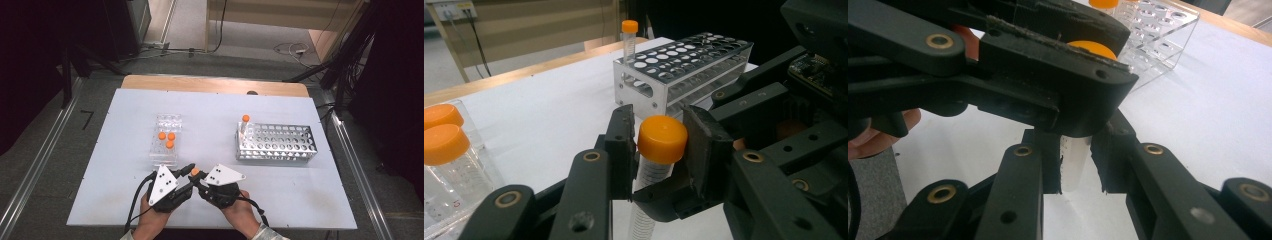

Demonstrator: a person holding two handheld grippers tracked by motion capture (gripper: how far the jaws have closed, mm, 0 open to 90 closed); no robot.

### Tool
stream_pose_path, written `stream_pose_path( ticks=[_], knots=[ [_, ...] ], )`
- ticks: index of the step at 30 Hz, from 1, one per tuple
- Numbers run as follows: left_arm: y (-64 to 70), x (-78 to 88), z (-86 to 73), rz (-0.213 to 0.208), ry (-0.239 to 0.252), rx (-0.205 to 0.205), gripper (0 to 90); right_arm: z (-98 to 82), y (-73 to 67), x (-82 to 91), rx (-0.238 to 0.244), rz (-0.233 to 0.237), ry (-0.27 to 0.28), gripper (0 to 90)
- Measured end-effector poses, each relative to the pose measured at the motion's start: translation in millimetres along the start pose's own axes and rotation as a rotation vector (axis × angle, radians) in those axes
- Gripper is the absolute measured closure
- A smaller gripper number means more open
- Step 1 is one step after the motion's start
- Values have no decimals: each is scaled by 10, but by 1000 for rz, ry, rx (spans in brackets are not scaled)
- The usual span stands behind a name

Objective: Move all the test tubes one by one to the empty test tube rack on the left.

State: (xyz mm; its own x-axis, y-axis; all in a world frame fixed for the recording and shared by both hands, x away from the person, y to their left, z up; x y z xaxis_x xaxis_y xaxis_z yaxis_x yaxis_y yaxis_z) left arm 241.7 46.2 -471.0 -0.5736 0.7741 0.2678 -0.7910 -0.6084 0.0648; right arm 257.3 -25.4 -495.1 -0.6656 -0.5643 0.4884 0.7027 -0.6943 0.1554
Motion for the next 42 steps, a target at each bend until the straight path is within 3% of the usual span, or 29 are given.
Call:
stream_pose_path(
  ticks=[14,18,23,42],
  knots=[
    [7,0,6,-2,-2,-2,702,2,5,5,-10,9,-2,710],
    [2,13,15,2,1,-2,703,-9,-11,0,-9,43,-16,553],
    [-30,47,39,8,10,5,703,-16,-1,3,-12,57,-26,448],
    [-245,246,134,54,43,62,703,-61,249,54,-58,12,-48,317]
  ],
)
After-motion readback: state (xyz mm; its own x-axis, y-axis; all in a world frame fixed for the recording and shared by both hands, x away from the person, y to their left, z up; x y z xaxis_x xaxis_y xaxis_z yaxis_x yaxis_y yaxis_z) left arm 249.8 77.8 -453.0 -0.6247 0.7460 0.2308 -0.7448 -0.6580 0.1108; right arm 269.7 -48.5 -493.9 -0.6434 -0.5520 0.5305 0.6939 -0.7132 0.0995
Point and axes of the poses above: each handheld gripper's, and its own axes: x roughly backward along the jaws, z roughly out of its top, y roughly to its right, the point moved 8 cm from there along -x, roughly forward along the jaws, and after that the axes turned 14 degrees about -z, right-handed, at the moved point
